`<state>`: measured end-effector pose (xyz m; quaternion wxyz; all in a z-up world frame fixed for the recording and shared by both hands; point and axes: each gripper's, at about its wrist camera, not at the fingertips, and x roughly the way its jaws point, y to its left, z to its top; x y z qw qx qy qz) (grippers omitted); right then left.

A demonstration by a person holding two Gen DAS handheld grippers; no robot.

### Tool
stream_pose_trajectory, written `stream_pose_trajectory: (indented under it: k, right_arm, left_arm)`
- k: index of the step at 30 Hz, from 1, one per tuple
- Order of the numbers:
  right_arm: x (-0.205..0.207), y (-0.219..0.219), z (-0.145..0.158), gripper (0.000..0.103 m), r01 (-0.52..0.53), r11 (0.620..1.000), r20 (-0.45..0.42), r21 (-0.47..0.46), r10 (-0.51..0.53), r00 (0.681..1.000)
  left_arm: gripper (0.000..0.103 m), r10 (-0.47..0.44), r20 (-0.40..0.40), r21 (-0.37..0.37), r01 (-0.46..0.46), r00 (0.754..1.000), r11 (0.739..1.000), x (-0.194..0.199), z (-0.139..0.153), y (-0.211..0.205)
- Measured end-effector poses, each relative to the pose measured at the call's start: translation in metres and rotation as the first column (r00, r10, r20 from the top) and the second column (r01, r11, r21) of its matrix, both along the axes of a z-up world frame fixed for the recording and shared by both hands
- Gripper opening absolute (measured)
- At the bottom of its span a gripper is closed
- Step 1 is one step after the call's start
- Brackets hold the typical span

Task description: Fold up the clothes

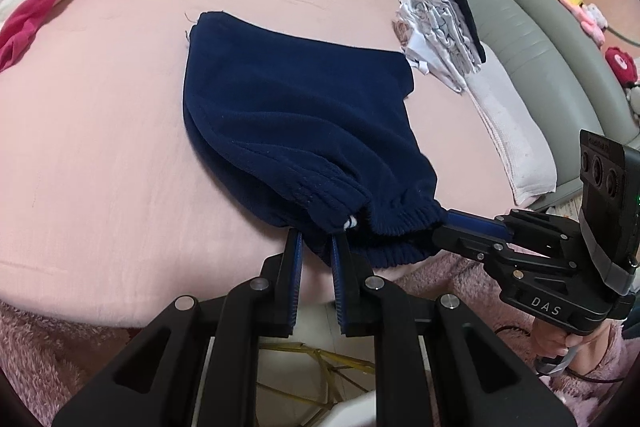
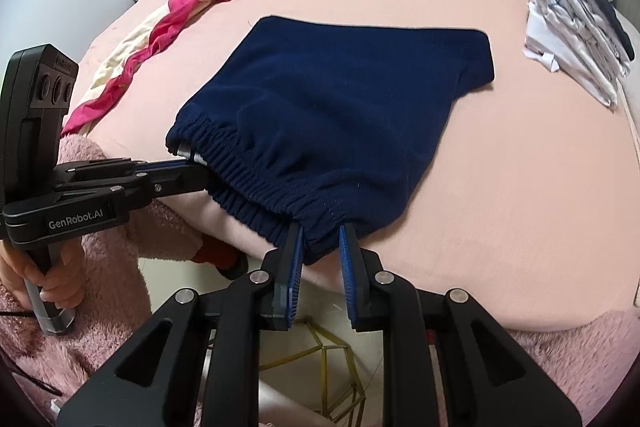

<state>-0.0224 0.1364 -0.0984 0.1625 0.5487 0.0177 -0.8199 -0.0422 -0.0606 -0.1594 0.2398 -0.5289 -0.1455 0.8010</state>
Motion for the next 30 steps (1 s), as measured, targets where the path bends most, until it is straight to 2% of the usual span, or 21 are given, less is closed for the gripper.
stream_pose_trajectory:
  k: [7, 8, 9, 11, 15, 16, 18, 22, 23, 24, 25, 26, 30]
  right_arm:
    - [-0.014, -0.003, 0.006, 0.018, 0.006, 1.000, -0.011, 0.014, -0.006, 1.000]
    - [-0.014, -0.003, 0.006, 0.023, 0.010, 1.000, -0.006, 0.020, -0.010, 1.000]
    - [-0.014, -0.003, 0.006, 0.033, 0.017, 1.000, 0.002, 0.026, -0.017, 1.000]
    - [-0.009, 0.001, 0.003, 0.041, 0.032, 0.999, 0.013, 0.035, -0.033, 0.999]
    - [-0.002, 0.002, -0.017, 0.048, 0.041, 0.998, 0.066, 0.043, -0.044, 0.997]
    - [-0.001, 0.002, -0.022, 0.048, 0.043, 0.998, 0.081, 0.044, -0.046, 0.996]
    - [0.003, 0.002, -0.034, 0.048, 0.046, 0.998, 0.109, 0.048, -0.051, 0.993]
    - [0.004, 0.000, -0.040, 0.049, 0.046, 0.998, 0.117, 0.047, -0.051, 0.992]
    - [0.003, 0.001, -0.039, 0.047, 0.051, 0.998, 0.114, 0.030, -0.054, 0.992]
    - [0.001, 0.002, -0.037, 0.034, 0.055, 0.998, 0.110, 0.014, -0.056, 0.992]
    - [0.000, 0.002, -0.036, 0.027, 0.059, 0.998, 0.107, -0.003, -0.059, 0.993]
    - [-0.001, 0.003, -0.034, 0.025, 0.064, 0.998, 0.103, -0.020, -0.061, 0.993]
    - [-0.006, 0.007, -0.028, 0.024, 0.080, 0.993, 0.090, -0.087, -0.072, 0.993]
  left_arm:
    - [0.015, 0.004, -0.005, 0.011, -0.004, 1.000, 1.000, -0.007, 0.001, 0.002]
    - [0.016, 0.008, 0.005, 0.011, -0.008, 1.000, 1.000, -0.006, 0.000, 0.001]
    - [0.016, 0.016, 0.019, 0.010, -0.016, 1.000, 1.000, -0.004, -0.003, -0.001]
    - [0.018, 0.024, 0.051, -0.020, -0.023, 0.998, 1.000, 0.002, -0.012, -0.002]
    - [0.023, 0.032, 0.102, -0.068, -0.025, 0.994, 0.997, 0.010, -0.027, -0.004]
    - [0.026, 0.026, 0.102, -0.064, -0.019, 0.994, 0.998, 0.010, -0.027, -0.003]
    - [0.039, 0.014, 0.101, -0.058, -0.008, 0.995, 0.998, 0.010, -0.027, 0.001]
    - [0.043, -0.005, 0.074, -0.066, 0.010, 0.997, 0.998, 0.013, -0.027, 0.008]
    - [0.041, -0.012, 0.065, -0.065, 0.016, 0.998, 0.998, 0.013, -0.026, 0.010]
    - [0.033, -0.018, 0.057, -0.063, 0.021, 0.998, 0.998, 0.013, -0.024, 0.011]
    - [0.026, -0.019, 0.052, -0.054, 0.022, 0.998, 0.998, 0.012, -0.022, 0.011]
    - [0.019, -0.020, 0.046, -0.045, 0.022, 0.999, 0.999, 0.011, -0.019, 0.011]
    - [0.019, -0.025, 0.024, -0.008, 0.025, 0.999, 1.000, 0.008, -0.010, 0.010]
